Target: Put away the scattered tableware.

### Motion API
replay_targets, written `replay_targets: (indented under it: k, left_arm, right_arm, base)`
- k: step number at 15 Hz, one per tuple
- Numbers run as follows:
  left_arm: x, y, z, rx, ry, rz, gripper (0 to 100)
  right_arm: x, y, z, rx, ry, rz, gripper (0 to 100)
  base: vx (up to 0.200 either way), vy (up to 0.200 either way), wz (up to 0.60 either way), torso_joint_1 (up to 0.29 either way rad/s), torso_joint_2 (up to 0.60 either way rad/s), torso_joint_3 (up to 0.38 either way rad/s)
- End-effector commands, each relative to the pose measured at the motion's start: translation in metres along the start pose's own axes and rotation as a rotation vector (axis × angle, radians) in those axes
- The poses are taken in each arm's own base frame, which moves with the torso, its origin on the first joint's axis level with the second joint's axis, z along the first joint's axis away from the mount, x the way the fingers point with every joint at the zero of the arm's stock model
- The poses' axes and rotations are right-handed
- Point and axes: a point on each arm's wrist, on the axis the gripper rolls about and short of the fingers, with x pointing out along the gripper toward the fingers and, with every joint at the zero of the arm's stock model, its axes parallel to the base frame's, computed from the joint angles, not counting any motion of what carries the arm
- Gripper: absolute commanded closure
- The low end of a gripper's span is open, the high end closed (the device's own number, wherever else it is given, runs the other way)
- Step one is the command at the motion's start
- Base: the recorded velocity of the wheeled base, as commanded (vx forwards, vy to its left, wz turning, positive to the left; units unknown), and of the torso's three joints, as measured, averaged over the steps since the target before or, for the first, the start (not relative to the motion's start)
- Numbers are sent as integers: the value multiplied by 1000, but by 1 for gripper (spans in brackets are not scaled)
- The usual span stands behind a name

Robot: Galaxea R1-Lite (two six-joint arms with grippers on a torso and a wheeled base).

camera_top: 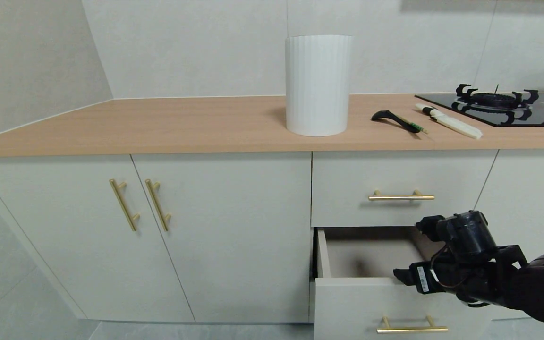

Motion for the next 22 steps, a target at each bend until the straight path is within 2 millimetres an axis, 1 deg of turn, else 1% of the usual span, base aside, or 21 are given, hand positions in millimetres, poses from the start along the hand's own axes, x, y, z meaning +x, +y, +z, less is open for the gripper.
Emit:
replay_targets:
  k: [1,4,7,11,15,17,20,21,22]
  left_arm:
    - [0,0,0,0,0,0,0]
    - [0,0,0,1,0,0,0]
    - [0,0,0,1,0,0,0]
    - [0,0,0,0,0,0,0]
    - [0,0,0,0,0,0,0]
    - [0,0,0,0,0,0,0]
    - [0,0,0,0,0,0,0]
    - [0,0,0,0,0,0,0]
    - [0,0,0,1,0,0,0]
  right_arm:
    - [-15,-1,11,1,-57,12,0]
    - [-19,2,4,-30,4,29,0]
    - [-31,3,0,-55,61,63,0]
    - [-47,-1,-8,-155,167,98,0]
    - [-50,2,-14,-195,206,108,0]
    - [-53,3,-19,-218,256,109,0]
    - [-72,-1,-29,-342,350,122,0]
    - [-76,-1,-31,-362,362,126,0]
    - [-84,-3,-36,-433,407,141,0]
  base:
    - [0,0,0,0,0,0]
    - [0,0,0,0,0,0]
    - [0,0,0,0,0,0]
    - [0,0,0,0,0,0]
    - [0,0,0,0,0,0]
    - [0,0,0,0,0,0]
    - [0,0,0,0,0,0]
    - [0,0,0,0,0,0]
    - [0,0,0,0,0,0]
